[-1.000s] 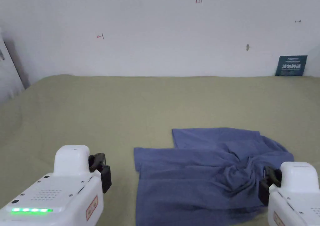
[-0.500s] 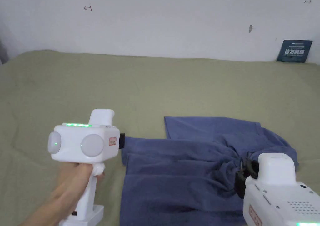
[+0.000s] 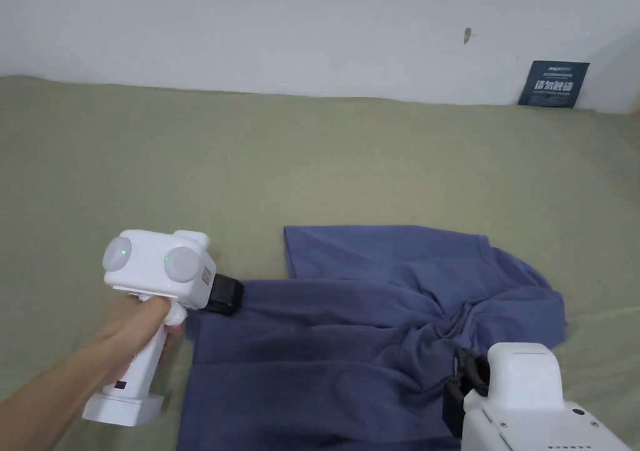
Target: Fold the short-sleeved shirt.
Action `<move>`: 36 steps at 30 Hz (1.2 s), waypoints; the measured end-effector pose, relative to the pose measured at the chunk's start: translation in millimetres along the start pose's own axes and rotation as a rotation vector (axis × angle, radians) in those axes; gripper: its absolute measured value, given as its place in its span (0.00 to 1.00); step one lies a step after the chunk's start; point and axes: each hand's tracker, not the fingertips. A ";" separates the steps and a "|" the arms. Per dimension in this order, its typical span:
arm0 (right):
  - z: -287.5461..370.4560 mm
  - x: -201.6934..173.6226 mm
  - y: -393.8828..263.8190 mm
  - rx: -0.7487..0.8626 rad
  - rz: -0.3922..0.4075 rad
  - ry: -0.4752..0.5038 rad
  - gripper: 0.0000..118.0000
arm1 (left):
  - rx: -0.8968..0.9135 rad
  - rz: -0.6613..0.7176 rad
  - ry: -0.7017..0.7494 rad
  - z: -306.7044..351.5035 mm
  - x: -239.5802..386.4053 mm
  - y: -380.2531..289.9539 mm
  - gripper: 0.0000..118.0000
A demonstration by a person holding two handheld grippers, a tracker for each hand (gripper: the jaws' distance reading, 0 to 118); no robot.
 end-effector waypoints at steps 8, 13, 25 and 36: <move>1.8 46.3 -6.4 -0.069 -0.083 -0.052 0.00 | 0.068 -0.048 -0.046 25.7 6.8 1.2 0.01; -25.6 94.5 19.3 -0.079 -0.058 -0.147 0.00 | 0.060 -0.038 -0.066 9.5 2.7 3.3 0.01; -173.0 201.9 62.6 -0.416 -0.132 -0.174 0.76 | 0.086 -0.042 -0.093 -0.1 -4.4 -2.4 0.01; -222.1 206.0 42.5 -0.489 -0.113 -0.196 0.70 | 0.085 -0.046 -0.095 5.6 2.9 -7.3 0.01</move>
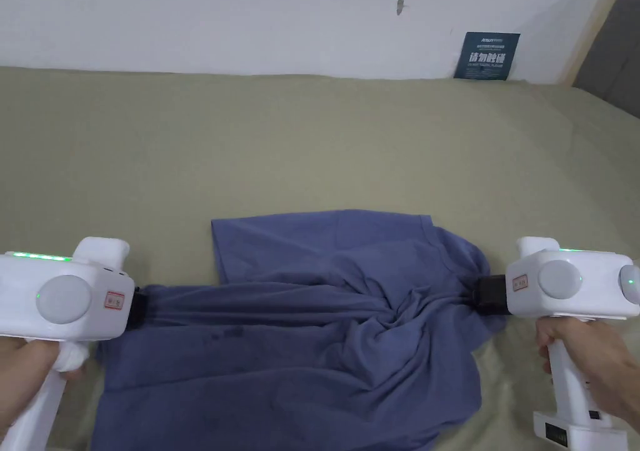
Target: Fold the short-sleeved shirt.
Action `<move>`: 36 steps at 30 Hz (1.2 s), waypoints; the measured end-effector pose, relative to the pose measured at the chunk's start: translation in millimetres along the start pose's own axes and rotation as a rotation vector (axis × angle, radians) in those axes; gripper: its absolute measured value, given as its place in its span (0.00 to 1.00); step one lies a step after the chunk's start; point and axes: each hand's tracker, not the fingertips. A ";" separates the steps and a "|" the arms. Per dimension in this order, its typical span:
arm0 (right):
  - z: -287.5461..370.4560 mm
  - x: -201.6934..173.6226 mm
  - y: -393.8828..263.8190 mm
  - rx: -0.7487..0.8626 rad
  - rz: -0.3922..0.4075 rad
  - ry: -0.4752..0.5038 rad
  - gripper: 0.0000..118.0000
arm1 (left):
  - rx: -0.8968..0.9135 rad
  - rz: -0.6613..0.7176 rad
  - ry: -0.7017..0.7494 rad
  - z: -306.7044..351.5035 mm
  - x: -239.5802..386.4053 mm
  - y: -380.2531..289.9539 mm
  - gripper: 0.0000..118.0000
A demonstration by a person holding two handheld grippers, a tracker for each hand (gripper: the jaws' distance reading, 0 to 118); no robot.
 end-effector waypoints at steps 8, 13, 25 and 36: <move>97.6 -25.3 -4.5 0.165 0.210 0.005 0.05 | 0.069 0.053 0.019 73.1 -15.4 9.1 0.01; 179.2 -6.7 8.6 0.273 0.155 0.063 0.05 | 0.188 0.071 0.105 172.6 -51.6 15.7 0.01; 361.7 -39.3 24.5 0.581 0.047 0.115 0.05 | 0.506 0.189 0.289 373.8 -83.6 20.7 0.01; 416.1 -52.6 87.8 0.660 0.050 0.102 0.05 | 0.582 0.179 0.378 413.4 -87.0 77.2 0.01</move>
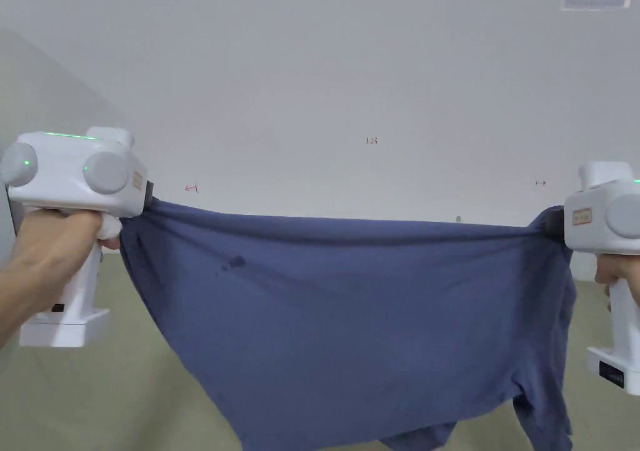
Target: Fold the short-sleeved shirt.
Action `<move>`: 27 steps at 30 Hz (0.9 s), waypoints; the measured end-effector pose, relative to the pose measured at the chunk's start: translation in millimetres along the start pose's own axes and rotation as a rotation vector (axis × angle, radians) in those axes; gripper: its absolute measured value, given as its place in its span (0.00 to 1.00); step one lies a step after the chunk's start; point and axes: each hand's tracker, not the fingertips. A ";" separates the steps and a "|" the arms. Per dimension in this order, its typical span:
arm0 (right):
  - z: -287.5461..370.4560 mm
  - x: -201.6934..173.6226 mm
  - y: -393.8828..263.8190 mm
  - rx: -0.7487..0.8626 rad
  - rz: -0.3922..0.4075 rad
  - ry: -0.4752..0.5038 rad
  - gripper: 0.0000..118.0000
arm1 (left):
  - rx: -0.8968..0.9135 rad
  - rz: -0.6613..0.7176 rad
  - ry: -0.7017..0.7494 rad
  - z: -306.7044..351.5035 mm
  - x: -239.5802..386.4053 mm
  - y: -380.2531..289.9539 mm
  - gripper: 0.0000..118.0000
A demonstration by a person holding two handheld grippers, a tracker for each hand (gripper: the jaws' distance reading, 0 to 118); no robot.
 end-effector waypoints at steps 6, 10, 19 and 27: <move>-51.6 -13.2 38.6 0.021 0.022 -0.034 0.05 | 0.030 -0.061 0.051 -44.1 17.4 34.9 0.01; -95.2 -23.6 58.5 0.033 0.047 -0.053 0.05 | 0.049 -0.066 0.075 -80.2 25.3 58.7 0.01; -190.5 -45.7 61.0 0.052 0.072 -0.068 0.05 | 0.044 -0.007 0.084 -175.7 32.8 69.2 0.01; -257.1 -53.0 -15.6 -0.047 0.073 -0.098 0.05 | -0.043 -0.084 0.109 -248.0 62.8 -7.9 0.01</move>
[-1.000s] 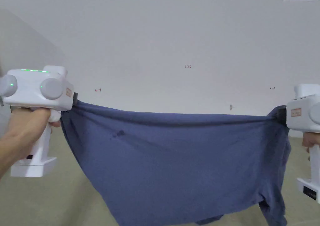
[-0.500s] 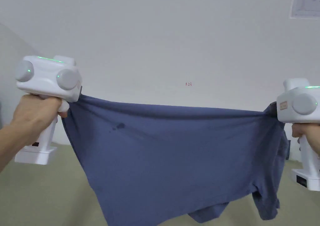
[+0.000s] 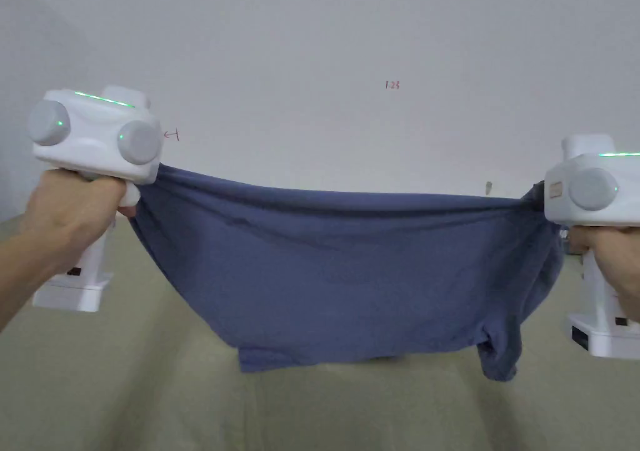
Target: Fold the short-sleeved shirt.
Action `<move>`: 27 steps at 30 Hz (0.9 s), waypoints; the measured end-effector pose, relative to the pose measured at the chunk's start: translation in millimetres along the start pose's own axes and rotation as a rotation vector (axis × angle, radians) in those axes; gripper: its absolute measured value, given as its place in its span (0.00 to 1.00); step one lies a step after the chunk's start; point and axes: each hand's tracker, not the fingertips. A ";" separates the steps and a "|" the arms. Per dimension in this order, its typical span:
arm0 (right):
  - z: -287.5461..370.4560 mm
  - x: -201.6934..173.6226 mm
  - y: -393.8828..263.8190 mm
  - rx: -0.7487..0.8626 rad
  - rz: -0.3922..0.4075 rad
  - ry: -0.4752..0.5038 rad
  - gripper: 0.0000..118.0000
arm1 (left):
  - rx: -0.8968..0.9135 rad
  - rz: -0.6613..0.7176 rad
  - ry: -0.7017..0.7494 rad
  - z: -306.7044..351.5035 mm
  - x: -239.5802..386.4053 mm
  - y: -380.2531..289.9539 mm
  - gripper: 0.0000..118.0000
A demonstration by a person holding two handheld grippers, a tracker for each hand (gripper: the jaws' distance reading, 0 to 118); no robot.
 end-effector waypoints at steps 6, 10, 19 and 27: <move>-26.3 3.1 -84.1 -0.114 -0.010 0.009 0.05 | -0.107 -0.006 -0.038 -23.6 24.2 -70.0 0.01; -15.9 8.6 -122.4 -0.137 0.022 0.018 0.05 | -0.136 -0.017 -0.058 -13.0 29.9 -107.9 0.01; 77.8 39.4 -180.4 -0.179 0.033 0.064 0.05 | -0.162 -0.012 -0.135 79.8 -5.1 -165.9 0.01; 189.2 58.5 -287.9 -0.264 0.015 0.134 0.05 | -0.251 -0.041 -0.194 178.1 -50.3 -272.3 0.01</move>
